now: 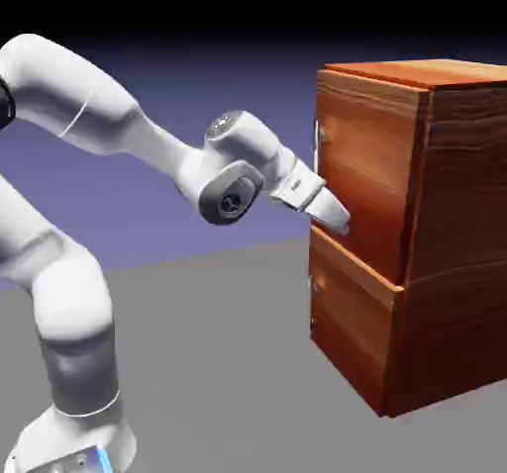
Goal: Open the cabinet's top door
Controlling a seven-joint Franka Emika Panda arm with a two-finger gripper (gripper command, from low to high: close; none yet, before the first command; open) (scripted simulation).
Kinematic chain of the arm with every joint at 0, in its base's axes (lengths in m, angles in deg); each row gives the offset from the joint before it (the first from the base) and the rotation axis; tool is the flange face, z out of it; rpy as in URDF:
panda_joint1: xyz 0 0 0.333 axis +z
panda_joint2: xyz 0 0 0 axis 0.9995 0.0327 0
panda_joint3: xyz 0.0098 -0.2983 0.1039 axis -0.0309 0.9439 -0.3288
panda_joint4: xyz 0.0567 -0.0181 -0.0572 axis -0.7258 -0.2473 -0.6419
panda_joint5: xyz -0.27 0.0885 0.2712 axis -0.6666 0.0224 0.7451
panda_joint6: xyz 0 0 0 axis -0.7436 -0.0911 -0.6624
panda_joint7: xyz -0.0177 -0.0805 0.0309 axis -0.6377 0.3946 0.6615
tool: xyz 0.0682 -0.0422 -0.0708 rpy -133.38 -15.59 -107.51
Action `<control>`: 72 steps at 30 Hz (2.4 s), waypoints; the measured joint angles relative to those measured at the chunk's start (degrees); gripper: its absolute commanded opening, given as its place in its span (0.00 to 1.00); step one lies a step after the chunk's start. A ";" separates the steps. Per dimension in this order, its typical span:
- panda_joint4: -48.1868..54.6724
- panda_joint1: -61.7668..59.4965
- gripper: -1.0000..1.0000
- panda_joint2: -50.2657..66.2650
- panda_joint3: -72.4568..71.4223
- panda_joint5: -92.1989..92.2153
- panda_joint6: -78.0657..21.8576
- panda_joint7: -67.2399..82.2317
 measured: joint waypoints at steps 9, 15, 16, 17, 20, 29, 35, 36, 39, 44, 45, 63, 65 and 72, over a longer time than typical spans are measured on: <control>2.16 -7.61 1.00 -7.08 -10.57 22.43 -1.43 -14.87; 3.59 -12.68 1.00 -11.79 -17.62 37.38 -2.38 -24.79; 3.83 -13.53 1.00 -12.58 -18.80 39.88 -2.54 -26.44; 4.07 -14.37 1.00 -13.37 -19.97 42.37 -2.70 -28.10; 4.79 -16.91 1.00 -15.72 -23.50 49.84 -3.17 -33.05; 6.95 -24.51 1.00 -22.80 -34.07 72.27 -4.60 -47.93; 8.38 -29.59 1.00 -27.52 -41.12 87.23 -5.55 -57.85; 8.62 -30.43 1.00 -28.30 -42.30 89.72 -5.71 -59.50; 9.34 -32.97 1.00 -30.66 -45.82 97.20 -6.18 -64.46; 10.54 -37.19 1.00 -34.59 -51.70 109.66 -6.98 -72.72; 10.78 -38.04 1.00 -35.38 -52.87 112.15 -7.13 -74.37; 18.00 -55.35 1.00 -45.21 -69.69 146.08 -11.34 -95.77; 20.50 -59.18 0.00 -44.93 -70.58 146.91 -12.65 -95.64; 10.12 -51.40 0.00 -45.94 -65.72 146.22 -23.58 -92.60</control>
